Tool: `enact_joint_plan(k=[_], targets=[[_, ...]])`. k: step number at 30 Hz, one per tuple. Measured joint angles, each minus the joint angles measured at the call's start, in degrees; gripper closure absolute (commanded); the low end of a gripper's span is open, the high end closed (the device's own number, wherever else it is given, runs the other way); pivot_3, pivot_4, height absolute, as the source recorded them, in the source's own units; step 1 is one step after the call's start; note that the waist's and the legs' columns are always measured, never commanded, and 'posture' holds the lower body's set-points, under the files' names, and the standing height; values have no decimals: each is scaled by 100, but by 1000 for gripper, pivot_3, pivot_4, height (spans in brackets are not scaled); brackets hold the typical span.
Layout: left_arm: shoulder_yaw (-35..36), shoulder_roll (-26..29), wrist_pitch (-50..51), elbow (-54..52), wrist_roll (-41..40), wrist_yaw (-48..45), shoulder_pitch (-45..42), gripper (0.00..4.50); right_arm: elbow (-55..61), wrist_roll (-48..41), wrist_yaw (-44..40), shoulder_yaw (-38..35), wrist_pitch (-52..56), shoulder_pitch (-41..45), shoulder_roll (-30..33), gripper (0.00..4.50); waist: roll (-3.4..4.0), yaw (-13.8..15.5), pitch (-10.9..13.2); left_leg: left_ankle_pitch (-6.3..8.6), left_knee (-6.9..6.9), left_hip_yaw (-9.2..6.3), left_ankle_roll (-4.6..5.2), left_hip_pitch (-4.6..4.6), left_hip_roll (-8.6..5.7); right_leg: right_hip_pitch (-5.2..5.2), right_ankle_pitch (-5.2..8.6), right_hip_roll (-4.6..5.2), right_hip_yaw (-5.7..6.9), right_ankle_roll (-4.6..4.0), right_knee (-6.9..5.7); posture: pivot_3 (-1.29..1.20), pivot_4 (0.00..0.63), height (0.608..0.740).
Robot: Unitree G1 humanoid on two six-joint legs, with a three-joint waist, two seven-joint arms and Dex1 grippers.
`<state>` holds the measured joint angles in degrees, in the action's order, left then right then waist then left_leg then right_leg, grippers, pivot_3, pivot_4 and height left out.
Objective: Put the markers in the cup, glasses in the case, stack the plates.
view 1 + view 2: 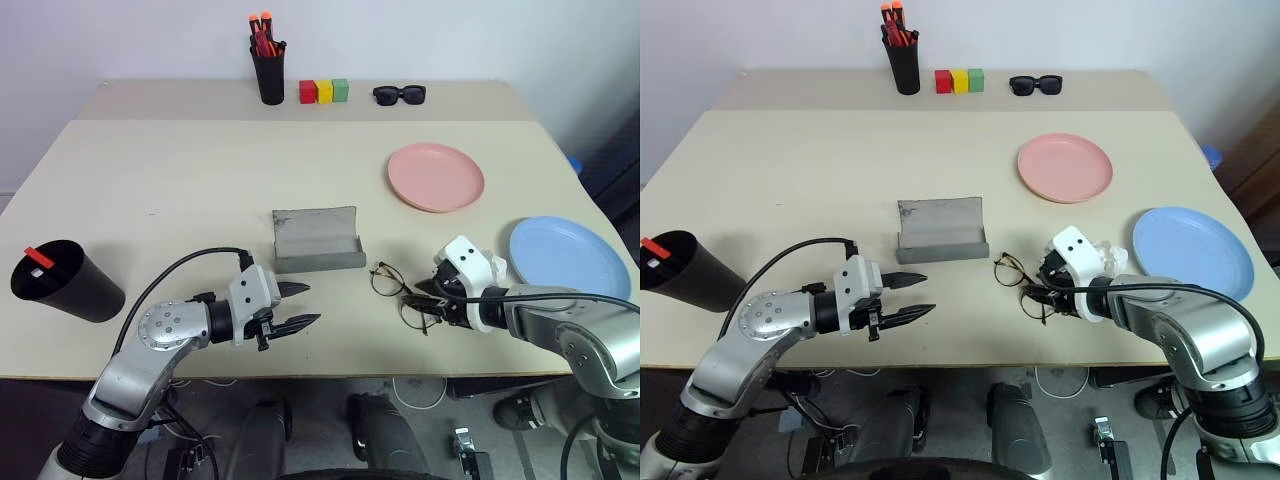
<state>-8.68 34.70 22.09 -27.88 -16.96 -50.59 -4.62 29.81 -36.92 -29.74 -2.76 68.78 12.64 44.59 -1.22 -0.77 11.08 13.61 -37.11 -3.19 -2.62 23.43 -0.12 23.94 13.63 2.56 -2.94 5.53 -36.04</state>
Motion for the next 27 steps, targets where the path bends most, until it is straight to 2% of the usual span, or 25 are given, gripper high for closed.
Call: enact_joint_plan(k=[11,16,20,23,27], targets=[[-96,17,-4,-3,2,16,7,2097,147,-29,-55,-3,-28,105,27,4473,-3,-1,-2,0,-1,-1,0,-2,1,-4,1,1,0,1,5,0,150,740],[79,23,-10,17,4,204,211,2097,155,60,-328,87,-274,572,252,4473,5,-29,3,0,1,2,0,1,3,4,1,-1,0,1,3,0,150,740],[364,10,-52,92,8,442,389,2097,31,391,-853,629,-1025,1667,341,4473,14,-38,8,0,7,4,0,1,5,11,1,-6,-1,0,1,0,150,740],[491,3,-62,148,6,530,493,2097,-675,922,-1358,1338,-1850,2350,230,4473,12,-38,8,0,7,7,0,2,3,11,0,-3,-2,-1,3,0,150,740],[593,9,-112,203,7,599,622,2097,-2051,1627,-2236,2211,-3047,3125,-290,4473,13,-27,10,0,8,8,0,5,2,12,-1,0,-2,-1,3,0,150,740]])
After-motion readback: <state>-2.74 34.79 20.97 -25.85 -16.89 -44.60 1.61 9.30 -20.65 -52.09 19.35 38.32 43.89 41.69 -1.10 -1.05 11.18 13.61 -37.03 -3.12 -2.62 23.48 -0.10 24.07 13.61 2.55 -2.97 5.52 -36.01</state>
